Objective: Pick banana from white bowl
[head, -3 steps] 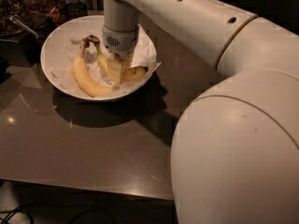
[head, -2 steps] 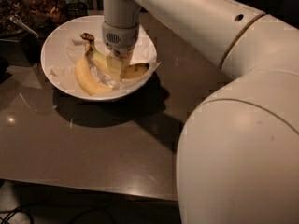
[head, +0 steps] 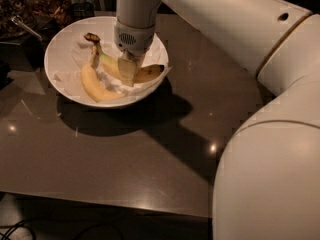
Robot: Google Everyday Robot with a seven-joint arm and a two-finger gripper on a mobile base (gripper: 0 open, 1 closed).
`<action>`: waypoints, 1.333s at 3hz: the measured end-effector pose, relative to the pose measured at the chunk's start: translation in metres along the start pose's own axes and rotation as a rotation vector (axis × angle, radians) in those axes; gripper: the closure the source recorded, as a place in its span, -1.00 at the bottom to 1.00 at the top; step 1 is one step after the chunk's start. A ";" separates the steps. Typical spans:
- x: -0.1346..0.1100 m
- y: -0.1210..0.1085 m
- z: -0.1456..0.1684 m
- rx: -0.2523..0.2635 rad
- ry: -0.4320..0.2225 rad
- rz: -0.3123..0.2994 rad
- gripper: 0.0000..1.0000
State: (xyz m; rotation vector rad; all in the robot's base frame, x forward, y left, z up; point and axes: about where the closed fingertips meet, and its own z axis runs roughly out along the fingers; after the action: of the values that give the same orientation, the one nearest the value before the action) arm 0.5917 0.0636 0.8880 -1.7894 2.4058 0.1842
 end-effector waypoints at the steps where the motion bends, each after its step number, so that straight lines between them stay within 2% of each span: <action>1: 0.016 0.017 -0.009 -0.010 -0.044 -0.025 1.00; 2: 0.051 0.060 -0.043 0.014 -0.112 -0.051 1.00; 4: 0.059 0.072 -0.048 0.013 -0.111 -0.048 1.00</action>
Offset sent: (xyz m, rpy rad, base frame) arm -0.0851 -0.0511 0.0388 0.1188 -0.0409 0.0471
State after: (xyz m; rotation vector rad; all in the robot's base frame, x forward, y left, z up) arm 0.5045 0.0202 0.9261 -1.7795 2.2811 0.2552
